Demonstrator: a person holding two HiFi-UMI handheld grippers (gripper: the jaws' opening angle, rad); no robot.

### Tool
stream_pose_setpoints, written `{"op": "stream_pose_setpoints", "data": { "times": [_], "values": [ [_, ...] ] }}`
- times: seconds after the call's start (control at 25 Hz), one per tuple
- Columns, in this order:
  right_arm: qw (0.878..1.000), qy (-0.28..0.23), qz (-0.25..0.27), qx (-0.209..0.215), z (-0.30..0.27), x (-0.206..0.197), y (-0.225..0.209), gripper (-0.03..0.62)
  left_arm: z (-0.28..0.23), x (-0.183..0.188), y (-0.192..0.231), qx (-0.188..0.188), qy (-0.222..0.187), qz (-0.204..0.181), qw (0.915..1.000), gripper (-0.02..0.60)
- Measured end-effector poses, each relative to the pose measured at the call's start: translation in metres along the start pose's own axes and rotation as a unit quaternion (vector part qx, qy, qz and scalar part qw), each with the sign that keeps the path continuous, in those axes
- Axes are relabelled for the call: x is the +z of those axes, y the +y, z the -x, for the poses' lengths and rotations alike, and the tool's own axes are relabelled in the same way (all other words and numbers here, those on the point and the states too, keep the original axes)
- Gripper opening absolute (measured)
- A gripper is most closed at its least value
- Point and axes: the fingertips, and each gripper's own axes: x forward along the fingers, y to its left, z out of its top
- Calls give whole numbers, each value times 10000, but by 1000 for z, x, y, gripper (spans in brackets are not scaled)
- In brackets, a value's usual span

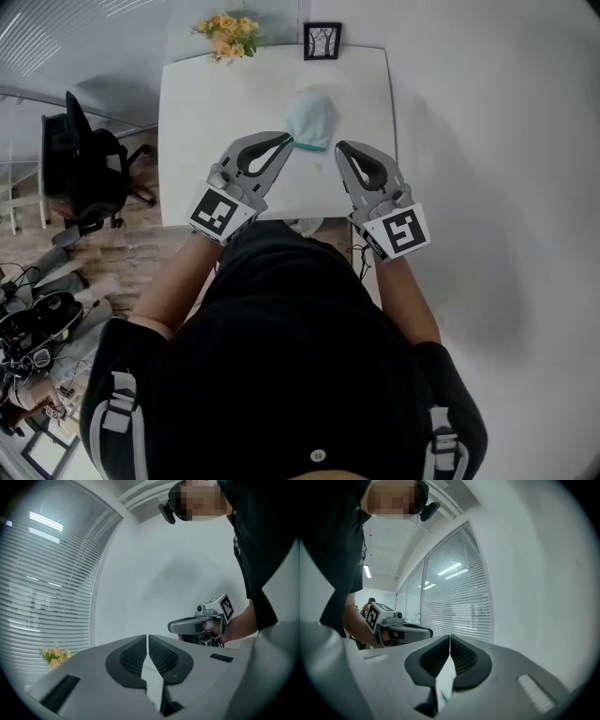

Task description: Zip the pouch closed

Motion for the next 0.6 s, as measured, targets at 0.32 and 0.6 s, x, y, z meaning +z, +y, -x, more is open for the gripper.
{"op": "stream_pose_setpoints", "data": {
  "times": [0.32,0.6],
  "values": [
    [9999,-59,26,94,1,-3,-2,11,-3,-5,-10,-69,88,-48,9999,8],
    [9998,-178,-55,13,1,1,-10,11,-6,0,-6,-16,109,-115,9999,8]
  ]
}}
